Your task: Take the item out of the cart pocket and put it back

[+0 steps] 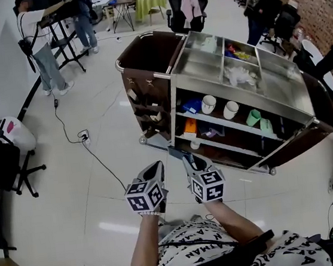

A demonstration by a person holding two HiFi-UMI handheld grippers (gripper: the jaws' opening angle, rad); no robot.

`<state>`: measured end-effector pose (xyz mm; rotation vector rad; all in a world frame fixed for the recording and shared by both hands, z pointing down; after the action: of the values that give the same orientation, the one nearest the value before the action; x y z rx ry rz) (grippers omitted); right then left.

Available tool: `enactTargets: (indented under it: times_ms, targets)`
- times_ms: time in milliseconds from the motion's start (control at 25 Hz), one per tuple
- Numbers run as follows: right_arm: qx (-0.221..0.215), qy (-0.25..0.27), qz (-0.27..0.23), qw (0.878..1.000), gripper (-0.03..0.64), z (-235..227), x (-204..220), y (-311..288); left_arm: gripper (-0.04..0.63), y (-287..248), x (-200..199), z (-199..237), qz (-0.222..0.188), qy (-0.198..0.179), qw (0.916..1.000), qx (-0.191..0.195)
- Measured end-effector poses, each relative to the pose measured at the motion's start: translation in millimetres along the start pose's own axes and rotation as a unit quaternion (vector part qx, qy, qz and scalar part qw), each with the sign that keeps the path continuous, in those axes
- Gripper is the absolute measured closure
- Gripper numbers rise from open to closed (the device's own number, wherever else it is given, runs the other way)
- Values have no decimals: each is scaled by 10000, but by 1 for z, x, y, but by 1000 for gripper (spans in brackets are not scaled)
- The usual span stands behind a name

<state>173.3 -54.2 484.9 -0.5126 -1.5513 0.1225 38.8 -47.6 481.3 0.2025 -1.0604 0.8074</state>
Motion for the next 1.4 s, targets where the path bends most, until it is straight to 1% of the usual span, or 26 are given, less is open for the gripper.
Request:
enactTargets:
  times_ms: [280, 480, 760, 1120, 1400]
  targets:
    - [-183, 27, -74, 9998, 520, 8, -5, 3, 598, 6, 1, -4, 65, -151, 9998, -105]
    - [-200, 28, -122, 9997, 520, 9, -6, 5, 598, 6, -1, -7, 19, -202, 9998, -59]
    - [-160, 30, -147, 9998, 520, 10, -6, 8, 597, 13, 3, -5, -35, -37, 9999, -100]
    - [-97, 51, -99, 9999, 520, 13, 0, 11, 597, 21, 7, -1, -65, 27, 9998, -164]
    - [-26, 77, 4, 10000, 520, 26, 10, 7, 598, 32, 11, 15, -22, 145, 9997, -197]
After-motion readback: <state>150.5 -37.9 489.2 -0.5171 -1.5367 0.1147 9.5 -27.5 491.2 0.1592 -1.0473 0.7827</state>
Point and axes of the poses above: the fingertips, and each gripper's own axes: y backward along the fingers, z to its left, x out of its underside, the point moved 3 cm from there along y, backward along the fingers, and after that the axes turned 11 degrees about x, right-handed, at the moved point
